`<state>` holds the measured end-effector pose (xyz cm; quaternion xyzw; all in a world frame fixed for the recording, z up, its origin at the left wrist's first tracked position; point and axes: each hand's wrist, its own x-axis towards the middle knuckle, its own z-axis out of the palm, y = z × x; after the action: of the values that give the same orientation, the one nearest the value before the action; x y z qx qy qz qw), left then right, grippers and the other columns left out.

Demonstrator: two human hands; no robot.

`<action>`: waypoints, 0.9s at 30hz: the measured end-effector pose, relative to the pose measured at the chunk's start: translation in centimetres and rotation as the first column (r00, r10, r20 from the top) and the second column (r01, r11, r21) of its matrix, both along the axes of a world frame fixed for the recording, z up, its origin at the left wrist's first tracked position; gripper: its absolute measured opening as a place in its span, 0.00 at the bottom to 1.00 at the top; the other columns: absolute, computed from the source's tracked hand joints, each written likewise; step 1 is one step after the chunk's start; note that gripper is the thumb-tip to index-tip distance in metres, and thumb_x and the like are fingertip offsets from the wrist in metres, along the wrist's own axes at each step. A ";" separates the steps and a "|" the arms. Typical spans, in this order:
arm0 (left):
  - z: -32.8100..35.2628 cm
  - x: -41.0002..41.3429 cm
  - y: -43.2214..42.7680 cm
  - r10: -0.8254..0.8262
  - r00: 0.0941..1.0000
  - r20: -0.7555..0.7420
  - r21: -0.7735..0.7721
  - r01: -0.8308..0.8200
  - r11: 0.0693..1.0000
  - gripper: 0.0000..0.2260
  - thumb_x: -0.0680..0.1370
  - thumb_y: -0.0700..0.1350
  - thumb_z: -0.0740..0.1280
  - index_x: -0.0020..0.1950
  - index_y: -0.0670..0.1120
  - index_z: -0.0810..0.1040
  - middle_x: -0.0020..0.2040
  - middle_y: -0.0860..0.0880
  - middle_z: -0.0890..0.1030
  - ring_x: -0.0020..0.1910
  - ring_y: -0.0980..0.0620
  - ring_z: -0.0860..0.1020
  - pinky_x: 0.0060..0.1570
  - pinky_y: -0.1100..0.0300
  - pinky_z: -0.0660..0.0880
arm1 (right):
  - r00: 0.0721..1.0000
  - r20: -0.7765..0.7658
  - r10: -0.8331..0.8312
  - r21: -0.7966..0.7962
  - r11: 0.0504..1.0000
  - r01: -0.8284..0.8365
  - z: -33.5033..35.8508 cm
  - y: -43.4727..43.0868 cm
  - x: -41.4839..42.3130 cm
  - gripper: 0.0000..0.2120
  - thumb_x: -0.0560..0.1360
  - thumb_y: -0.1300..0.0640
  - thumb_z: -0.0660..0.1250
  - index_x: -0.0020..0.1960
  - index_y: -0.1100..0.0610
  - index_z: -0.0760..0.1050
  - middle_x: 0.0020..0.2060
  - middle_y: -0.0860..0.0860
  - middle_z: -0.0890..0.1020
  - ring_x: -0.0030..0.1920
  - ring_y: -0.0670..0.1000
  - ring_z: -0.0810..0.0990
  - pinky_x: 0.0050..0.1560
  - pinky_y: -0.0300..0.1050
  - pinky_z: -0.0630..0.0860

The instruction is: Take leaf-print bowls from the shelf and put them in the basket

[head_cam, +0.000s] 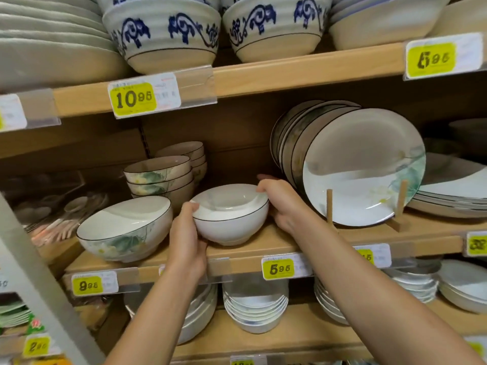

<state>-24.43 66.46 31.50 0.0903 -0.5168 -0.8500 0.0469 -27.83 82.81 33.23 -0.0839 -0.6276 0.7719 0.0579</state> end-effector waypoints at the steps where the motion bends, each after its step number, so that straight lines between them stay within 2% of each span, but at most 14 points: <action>1: -0.5 0.6 0.6 0.038 0.999 -0.030 -0.031 -0.039 0.999 0.17 0.76 0.45 0.64 0.65 0.45 0.74 0.57 0.46 0.82 0.52 0.51 0.80 0.46 0.57 0.76 | 0.999 0.006 0.037 -0.047 0.998 -0.037 0.2 0.0 0.1 0.24 0.72 0.66 0.60 0.67 0.56 0.72 0.57 0.57 0.78 0.58 0.57 0.77 0.62 0.55 0.76; 3: -1.0 1.0 1.6 0.044 0.996 -0.082 -0.097 -0.052 0.994 0.22 0.75 0.42 0.65 0.69 0.45 0.69 0.57 0.47 0.80 0.51 0.52 0.79 0.44 0.58 0.75 | 0.998 -0.003 0.065 -0.132 0.989 -0.065 0.3 -0.3 0.3 0.23 0.73 0.69 0.57 0.64 0.57 0.75 0.58 0.61 0.79 0.58 0.61 0.78 0.63 0.57 0.75; 5: -0.3 0.8 1.9 0.023 0.997 -0.071 -0.105 -0.030 0.994 0.23 0.73 0.38 0.62 0.69 0.44 0.69 0.59 0.44 0.79 0.54 0.48 0.79 0.51 0.52 0.77 | 0.999 -0.010 0.035 -0.170 0.985 -0.036 0.1 -0.7 0.8 0.21 0.72 0.70 0.55 0.60 0.58 0.77 0.57 0.62 0.80 0.58 0.62 0.78 0.62 0.57 0.75; 7: 0.6 0.1 1.2 -0.045 0.999 -0.015 -0.076 0.044 0.996 0.23 0.70 0.36 0.59 0.66 0.41 0.74 0.60 0.40 0.80 0.59 0.42 0.78 0.62 0.44 0.75 | 0.999 -0.017 -0.036 -0.121 0.992 0.034 -0.5 -0.8 1.1 0.21 0.72 0.69 0.56 0.59 0.56 0.77 0.55 0.59 0.79 0.56 0.60 0.78 0.60 0.55 0.76; 9: 1.1 -0.8 -0.1 -0.127 0.992 0.017 -0.055 0.128 0.990 0.23 0.71 0.36 0.56 0.65 0.38 0.76 0.60 0.39 0.81 0.62 0.39 0.77 0.66 0.44 0.72 | 0.994 -0.039 -0.101 -0.015 0.995 0.101 -0.7 -0.6 1.3 0.17 0.73 0.64 0.59 0.61 0.56 0.75 0.53 0.55 0.79 0.54 0.55 0.77 0.59 0.53 0.75; 12: 1.0 -1.4 -1.3 -0.149 0.989 0.005 -0.012 0.150 0.989 0.19 0.76 0.40 0.58 0.66 0.39 0.76 0.60 0.39 0.81 0.62 0.42 0.78 0.64 0.46 0.74 | 0.994 -0.058 -0.097 0.083 0.991 0.102 -0.1 -0.5 0.9 0.13 0.75 0.59 0.60 0.58 0.54 0.74 0.47 0.51 0.78 0.50 0.50 0.77 0.55 0.49 0.74; 14: -0.2 -0.4 -1.1 -0.059 0.998 -0.032 -0.040 0.058 0.998 0.19 0.76 0.46 0.63 0.66 0.44 0.75 0.58 0.45 0.83 0.58 0.49 0.80 0.57 0.52 0.77 | 0.999 -0.025 -0.037 0.023 0.999 0.038 0.2 -0.7 0.5 0.15 0.75 0.62 0.59 0.60 0.55 0.75 0.52 0.55 0.79 0.53 0.53 0.78 0.59 0.52 0.75; 16: -1.4 1.6 0.1 -0.015 0.993 -0.121 -0.143 -0.003 0.990 0.27 0.71 0.53 0.66 0.70 0.49 0.70 0.58 0.51 0.82 0.56 0.55 0.79 0.52 0.57 0.76 | 1.000 0.001 -0.013 -0.085 0.996 0.013 -0.2 -1.0 0.3 0.12 0.76 0.63 0.58 0.55 0.60 0.77 0.51 0.59 0.81 0.52 0.57 0.79 0.57 0.52 0.76; 18: -1.9 2.3 1.4 -0.042 0.983 -0.181 -0.226 0.000 0.974 0.31 0.68 0.55 0.63 0.71 0.52 0.66 0.60 0.51 0.79 0.57 0.54 0.78 0.55 0.56 0.75 | 0.999 0.016 -0.034 -0.143 0.989 0.036 -0.7 -1.1 0.3 0.12 0.76 0.63 0.57 0.53 0.64 0.78 0.50 0.62 0.82 0.52 0.60 0.81 0.57 0.55 0.77; 21: -1.1 0.6 1.4 -0.017 0.987 -0.160 -0.153 -0.007 0.988 0.20 0.75 0.49 0.59 0.66 0.48 0.71 0.59 0.45 0.80 0.59 0.48 0.78 0.62 0.49 0.74 | 0.997 0.020 -0.080 -0.126 0.989 0.082 -1.1 -1.1 0.5 0.12 0.77 0.60 0.59 0.56 0.61 0.77 0.48 0.59 0.84 0.51 0.58 0.82 0.58 0.56 0.78; 23: -0.9 -0.6 0.8 -0.067 0.991 -0.115 -0.138 0.050 0.989 0.16 0.78 0.47 0.57 0.64 0.46 0.75 0.58 0.43 0.82 0.60 0.46 0.79 0.65 0.45 0.73 | 0.998 -0.007 -0.068 -0.104 0.992 0.066 -1.5 -1.2 0.9 0.14 0.77 0.54 0.60 0.57 0.58 0.77 0.47 0.56 0.85 0.51 0.55 0.83 0.58 0.54 0.78; 25: -0.9 -1.0 0.6 -0.130 0.985 -0.112 -0.163 0.111 0.980 0.18 0.79 0.49 0.56 0.63 0.45 0.77 0.57 0.44 0.83 0.59 0.46 0.79 0.66 0.45 0.73 | 0.996 -0.050 -0.075 -0.085 0.994 0.070 -1.8 -1.8 1.6 0.17 0.77 0.48 0.61 0.60 0.56 0.76 0.51 0.55 0.84 0.54 0.54 0.82 0.61 0.54 0.76; 27: 0.0 -0.7 0.7 -0.190 0.974 -0.122 -0.220 0.160 0.962 0.21 0.77 0.53 0.56 0.65 0.46 0.76 0.59 0.44 0.82 0.60 0.47 0.79 0.67 0.44 0.72 | 0.985 -0.085 -0.148 -0.118 0.983 0.138 -1.3 -2.3 2.5 0.17 0.77 0.47 0.61 0.60 0.56 0.75 0.52 0.55 0.84 0.55 0.54 0.82 0.62 0.56 0.76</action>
<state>-25.18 67.19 31.50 -0.0221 -0.6044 -0.7962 0.0175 -25.33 80.54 31.95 -0.0957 -0.5722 0.8028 0.1377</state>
